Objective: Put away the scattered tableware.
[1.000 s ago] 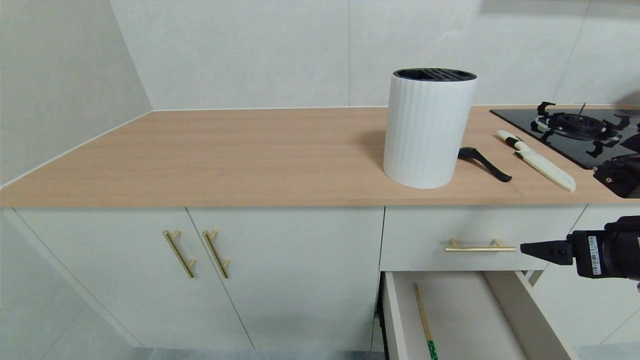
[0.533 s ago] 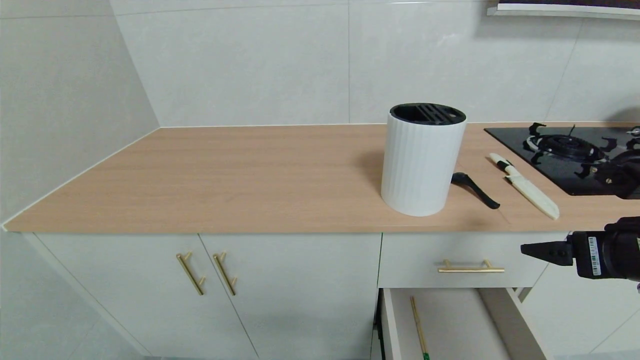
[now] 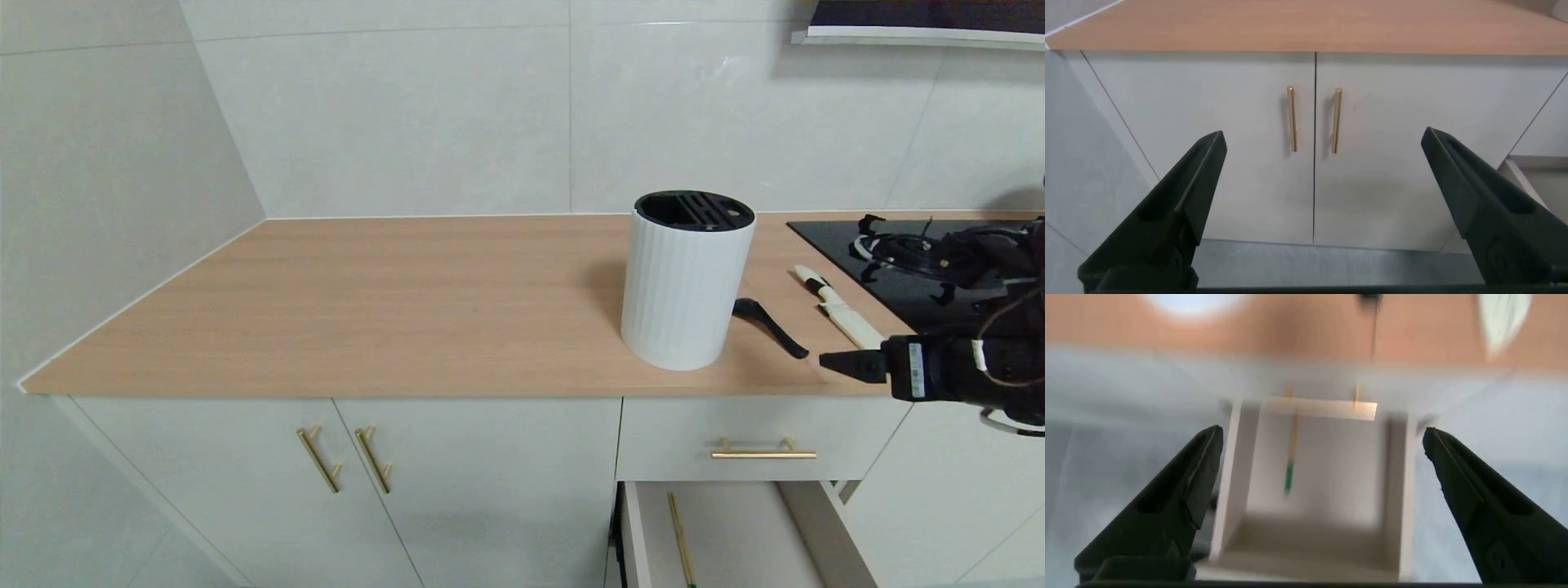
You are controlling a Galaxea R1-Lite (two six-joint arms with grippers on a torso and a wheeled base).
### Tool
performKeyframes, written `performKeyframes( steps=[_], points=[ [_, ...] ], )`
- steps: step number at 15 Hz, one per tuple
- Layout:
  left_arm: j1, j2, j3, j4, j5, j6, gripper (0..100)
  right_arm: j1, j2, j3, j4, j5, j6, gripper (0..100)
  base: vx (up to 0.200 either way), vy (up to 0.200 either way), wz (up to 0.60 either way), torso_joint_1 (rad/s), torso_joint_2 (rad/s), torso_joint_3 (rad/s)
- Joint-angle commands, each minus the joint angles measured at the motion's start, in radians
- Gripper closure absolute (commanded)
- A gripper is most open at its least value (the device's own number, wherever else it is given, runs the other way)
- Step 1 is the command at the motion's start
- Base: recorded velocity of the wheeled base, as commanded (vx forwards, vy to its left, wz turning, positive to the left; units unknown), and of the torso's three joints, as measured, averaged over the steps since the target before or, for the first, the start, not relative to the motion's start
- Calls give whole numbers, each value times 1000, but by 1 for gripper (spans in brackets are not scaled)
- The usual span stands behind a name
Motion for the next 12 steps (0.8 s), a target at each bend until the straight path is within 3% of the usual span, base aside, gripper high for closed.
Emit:
performKeyframes(
  steps=[1, 3, 5, 10, 12],
  points=[
    [0, 1, 0, -1, 0, 0, 0, -89, 203, -82, -120, 42, -32, 0, 0, 0, 0, 0, 0, 0],
    [0, 1, 0, -1, 0, 0, 0, -124, 316, -182, -131, 205, -109, 0, 0, 0, 0, 0, 0, 0],
    [0, 1, 0, -1, 0, 0, 0, -141, 402, -213, -183, 268, -184, 0, 0, 0, 0, 0, 0, 0],
    [0, 1, 0, -1, 0, 0, 0, -156, 575, -203, -437, 265, -196, 0, 0, 0, 0, 0, 0, 0],
    [0, 1, 0, -1, 0, 0, 0, -168, 623, -208, -480, 265, -196, 0, 0, 0, 0, 0, 0, 0]
  ],
)
